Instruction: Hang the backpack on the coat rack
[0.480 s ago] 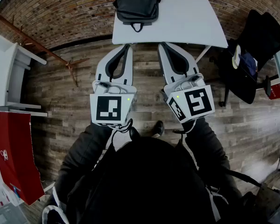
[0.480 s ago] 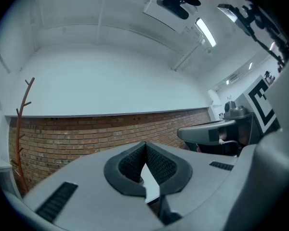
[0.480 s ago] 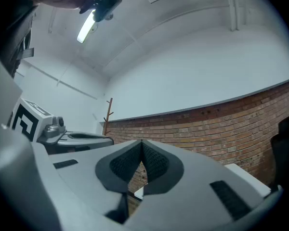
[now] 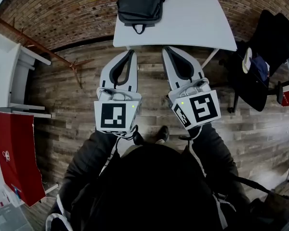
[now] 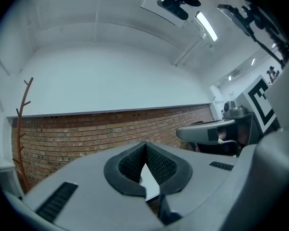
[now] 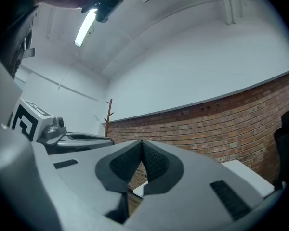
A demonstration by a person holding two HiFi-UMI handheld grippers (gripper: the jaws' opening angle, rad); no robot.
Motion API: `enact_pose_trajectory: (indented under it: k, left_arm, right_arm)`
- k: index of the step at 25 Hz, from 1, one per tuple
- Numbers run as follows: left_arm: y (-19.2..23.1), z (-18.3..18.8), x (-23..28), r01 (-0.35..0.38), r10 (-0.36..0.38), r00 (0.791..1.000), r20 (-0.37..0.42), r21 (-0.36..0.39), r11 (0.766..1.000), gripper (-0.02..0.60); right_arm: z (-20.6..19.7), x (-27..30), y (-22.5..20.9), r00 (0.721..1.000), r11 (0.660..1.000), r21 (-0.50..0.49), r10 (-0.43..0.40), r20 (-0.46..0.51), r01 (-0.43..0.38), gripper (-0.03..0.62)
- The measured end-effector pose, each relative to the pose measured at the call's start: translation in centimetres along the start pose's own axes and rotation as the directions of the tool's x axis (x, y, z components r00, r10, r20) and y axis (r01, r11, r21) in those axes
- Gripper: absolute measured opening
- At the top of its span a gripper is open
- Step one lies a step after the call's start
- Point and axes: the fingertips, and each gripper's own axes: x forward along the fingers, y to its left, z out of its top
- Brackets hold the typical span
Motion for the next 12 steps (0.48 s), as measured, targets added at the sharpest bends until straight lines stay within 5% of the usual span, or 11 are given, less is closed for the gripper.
enact_pose_trajectory:
  k: [12]
  left_arm:
    - [2.7, -3.2, 0.2, -0.1, 0.098, 0.993, -0.069, -0.033, 0.994, 0.009]
  right_arm:
    - [-2.5, 3.0, -0.1, 0.994, 0.989, 0.093, 0.113, -0.003, -0.112, 0.023]
